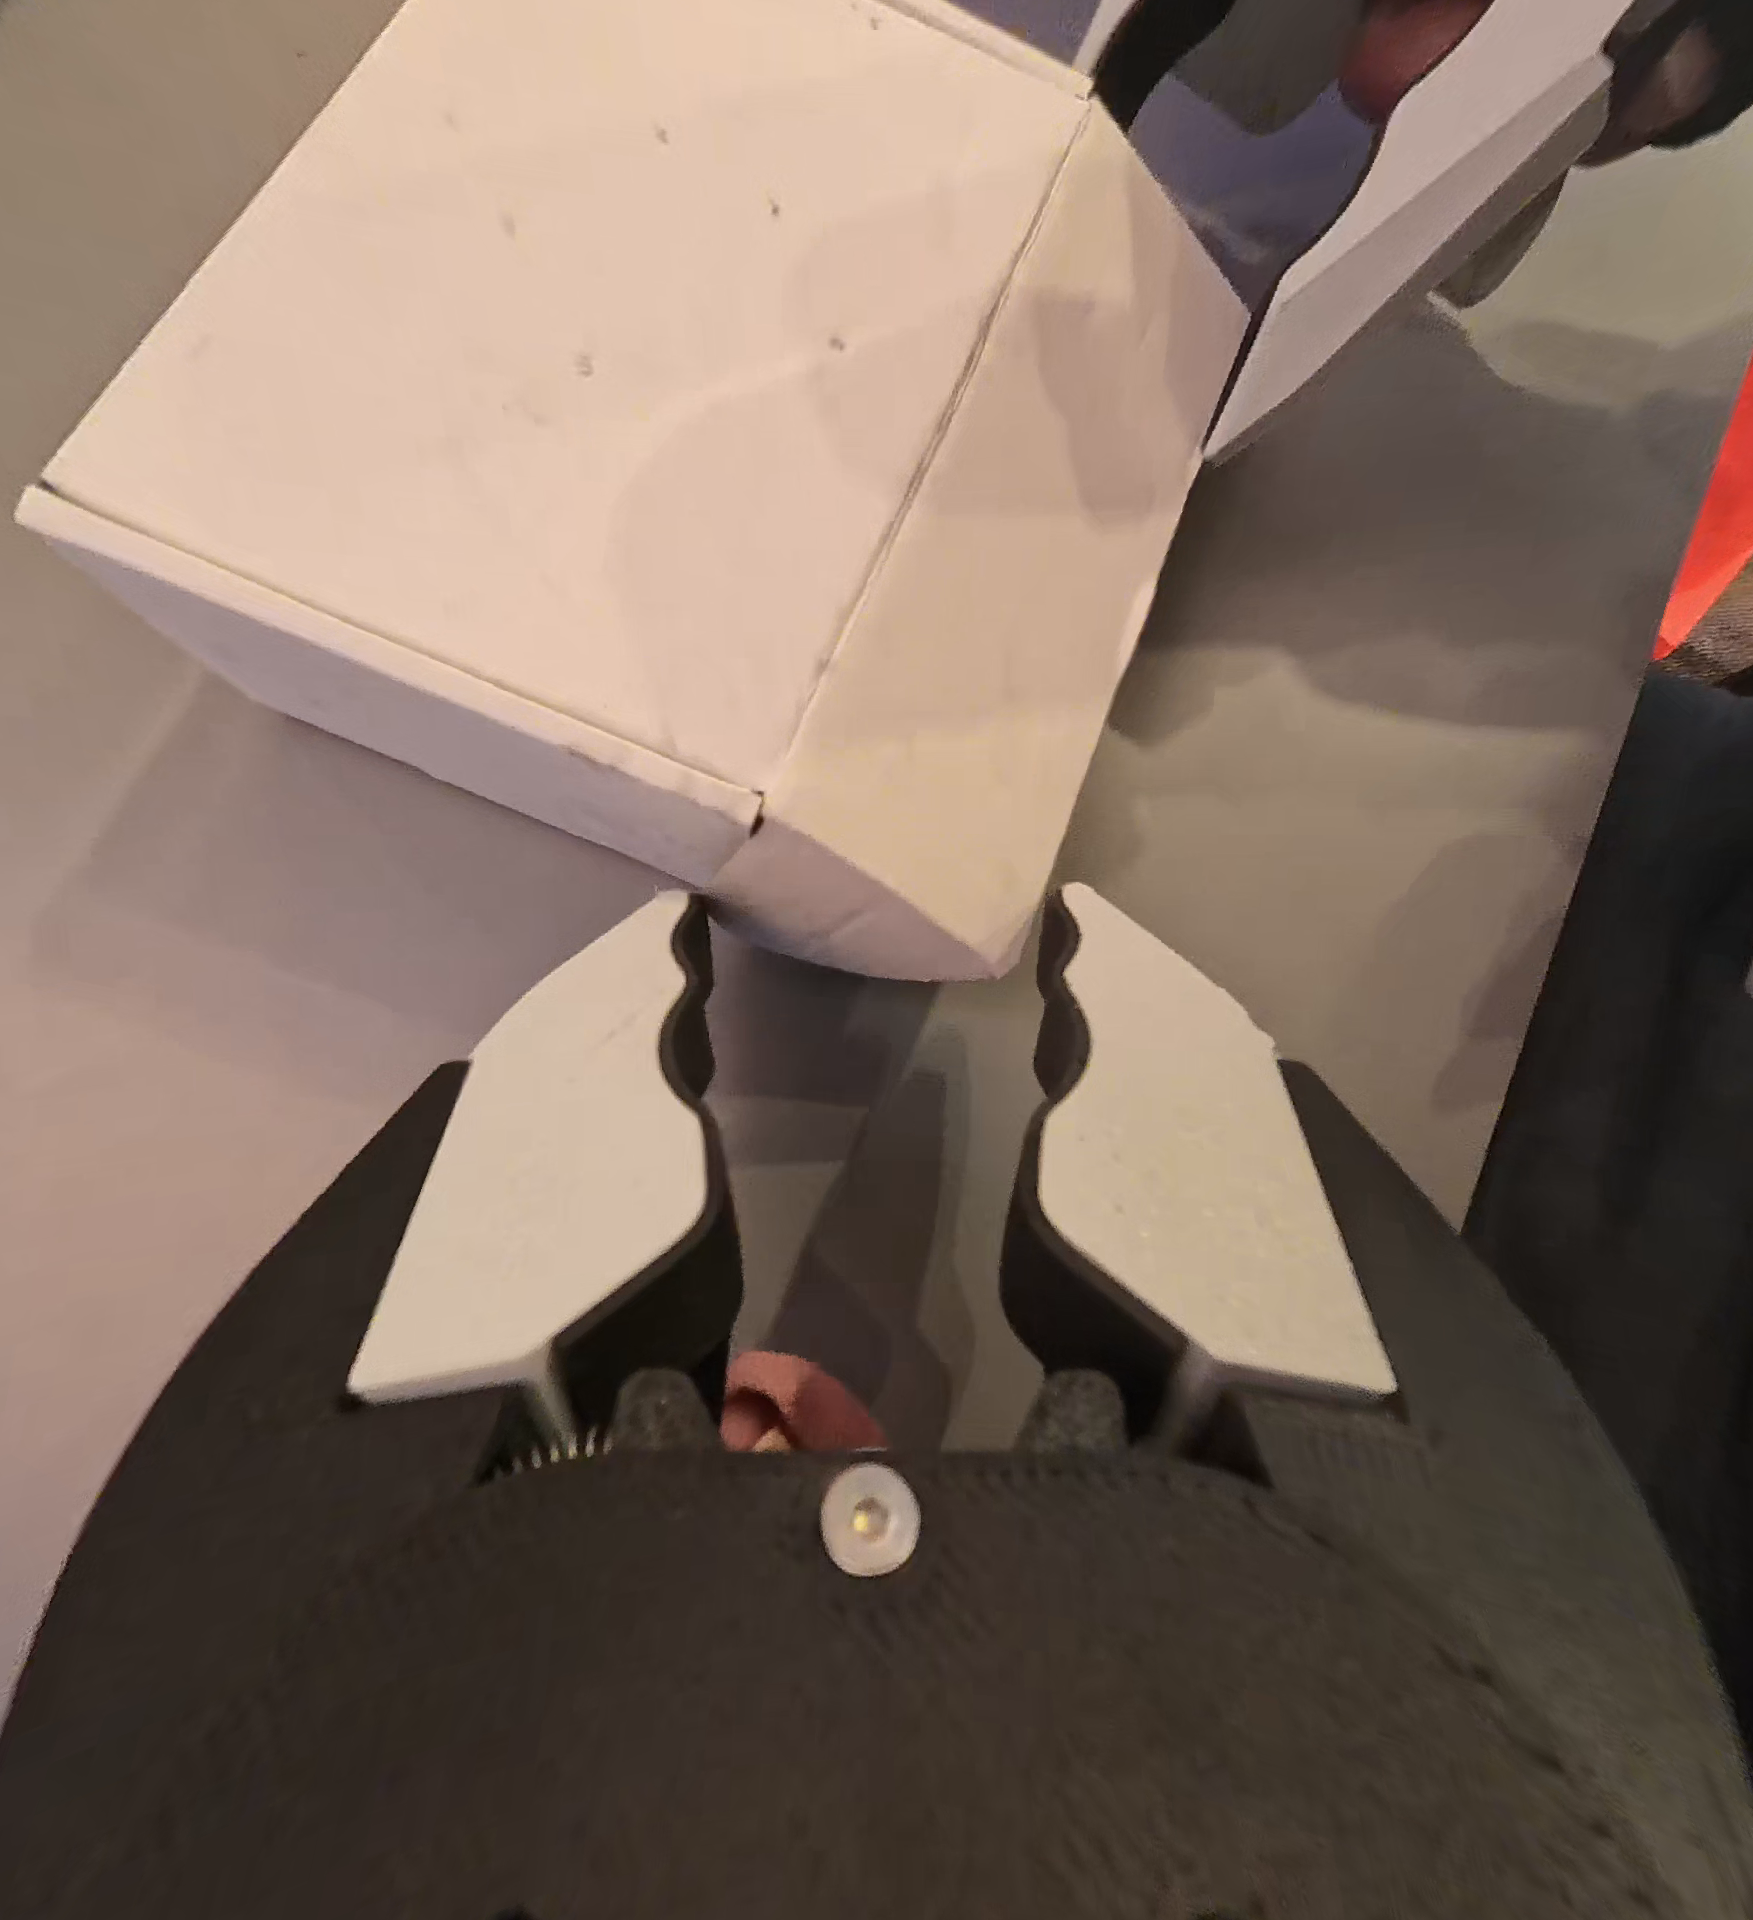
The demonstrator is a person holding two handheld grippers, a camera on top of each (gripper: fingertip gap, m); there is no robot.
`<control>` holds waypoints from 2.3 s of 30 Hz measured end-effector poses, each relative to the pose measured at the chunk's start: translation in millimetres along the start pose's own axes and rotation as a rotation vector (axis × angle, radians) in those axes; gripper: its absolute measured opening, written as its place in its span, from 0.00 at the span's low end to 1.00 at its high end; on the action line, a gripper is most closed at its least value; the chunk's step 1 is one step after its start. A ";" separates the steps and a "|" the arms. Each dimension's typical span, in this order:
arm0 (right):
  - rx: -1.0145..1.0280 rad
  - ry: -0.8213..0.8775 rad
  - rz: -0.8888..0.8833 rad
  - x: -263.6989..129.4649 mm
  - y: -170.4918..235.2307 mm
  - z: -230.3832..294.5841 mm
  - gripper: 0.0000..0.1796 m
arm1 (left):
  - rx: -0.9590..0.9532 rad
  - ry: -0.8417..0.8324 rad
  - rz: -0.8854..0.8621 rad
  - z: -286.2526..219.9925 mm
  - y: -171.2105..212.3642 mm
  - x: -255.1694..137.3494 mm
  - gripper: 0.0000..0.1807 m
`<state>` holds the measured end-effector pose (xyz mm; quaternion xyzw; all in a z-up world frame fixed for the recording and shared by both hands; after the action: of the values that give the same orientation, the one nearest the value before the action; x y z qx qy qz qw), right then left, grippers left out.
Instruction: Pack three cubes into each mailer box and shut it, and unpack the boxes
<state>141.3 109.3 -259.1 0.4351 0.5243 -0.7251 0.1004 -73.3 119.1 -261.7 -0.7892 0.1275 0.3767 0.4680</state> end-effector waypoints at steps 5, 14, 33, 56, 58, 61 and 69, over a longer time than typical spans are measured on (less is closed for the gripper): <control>0.018 -0.019 0.002 0.5 1.3 2.3 0.36 | -0.017 0.012 0.006 -2.2 -0.9 2.1 0.32; 0.156 -0.126 -0.021 -1.9 1.2 5.8 0.34 | -0.140 0.111 0.044 -3.4 -0.5 0.0 0.32; 0.119 -0.080 -0.006 -8.3 -1.6 3.6 0.36 | -0.209 0.198 0.060 -9.6 -1.9 1.2 0.31; 0.085 -0.048 -0.092 -8.1 -2.4 2.6 0.28 | -0.152 0.129 0.031 -5.9 2.5 -3.1 0.32; 0.111 -0.078 -0.103 -7.5 -3.1 2.5 0.27 | -0.161 0.139 0.032 -5.9 2.4 -2.9 0.32; 0.152 -0.086 -0.129 -8.1 -3.6 -2.7 0.26 | -0.175 0.150 0.029 -5.5 1.4 -2.3 0.32; 0.130 -0.061 -0.112 -3.9 -1.7 -4.9 0.26 | -0.123 0.100 0.013 -4.8 0.9 -0.1 0.31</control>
<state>145.1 113.0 -255.4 0.3882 0.4963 -0.7750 0.0473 -71.6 114.6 -260.9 -0.8335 0.1323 0.3471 0.4091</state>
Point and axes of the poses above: each gripper's, where its closed fingertips meet, x out along the fingers, y out of its underside, z = x × y across the jaws, the point moved 7 cm from there along -x, back along the fingers, and after that the axes turned 12 degrees about -x, right-handed, at the moved point
